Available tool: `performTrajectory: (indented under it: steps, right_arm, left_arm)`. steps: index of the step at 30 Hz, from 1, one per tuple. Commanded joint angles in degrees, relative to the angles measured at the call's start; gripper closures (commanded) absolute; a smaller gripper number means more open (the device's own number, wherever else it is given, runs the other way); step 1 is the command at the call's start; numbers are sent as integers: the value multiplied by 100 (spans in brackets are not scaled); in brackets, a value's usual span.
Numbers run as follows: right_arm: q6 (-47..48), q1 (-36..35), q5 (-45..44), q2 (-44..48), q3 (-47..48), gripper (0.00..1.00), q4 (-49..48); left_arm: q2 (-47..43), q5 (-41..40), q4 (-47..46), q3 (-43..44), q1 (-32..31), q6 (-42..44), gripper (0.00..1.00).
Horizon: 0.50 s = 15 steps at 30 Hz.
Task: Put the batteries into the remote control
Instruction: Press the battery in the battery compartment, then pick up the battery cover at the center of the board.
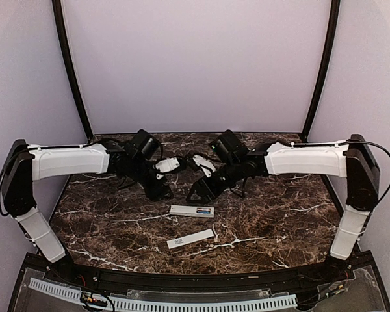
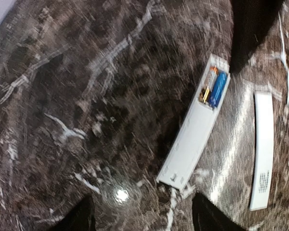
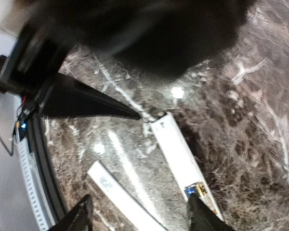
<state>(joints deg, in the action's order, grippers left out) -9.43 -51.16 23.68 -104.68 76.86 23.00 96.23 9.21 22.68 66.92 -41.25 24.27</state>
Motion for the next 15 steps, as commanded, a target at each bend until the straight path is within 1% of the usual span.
performTrajectory:
  steps: [1, 3, 5, 9, 13, 15]
  right_arm:
    - [1835, -478, 23, -16, 257, 34, 447]
    - [2280, -644, -247, -211, 502, 31, 886]
    - [2598, -736, -488, -399, 690, 30, 1230]
    - [2952, -859, -864, -762, 914, 29, 1843]
    - [3168, -1011, -1267, -928, 897, 27, 2148]
    - [3167, -1035, -1399, -1005, 925, 27, 2330]
  left_arm:
    - [-569, -285, 531, 538, 443, -1220, 28]
    - [-737, 99, 577, 504, 814, -1748, 26]
    - [-928, 324, 472, 302, 1088, -2095, 25]
    - [-1261, 230, 284, -167, 1188, -2082, 21]
    - [-1441, 249, 213, -289, 1190, -2024, 17]
    - [-1447, 307, 211, -249, 1190, -2049, 16]
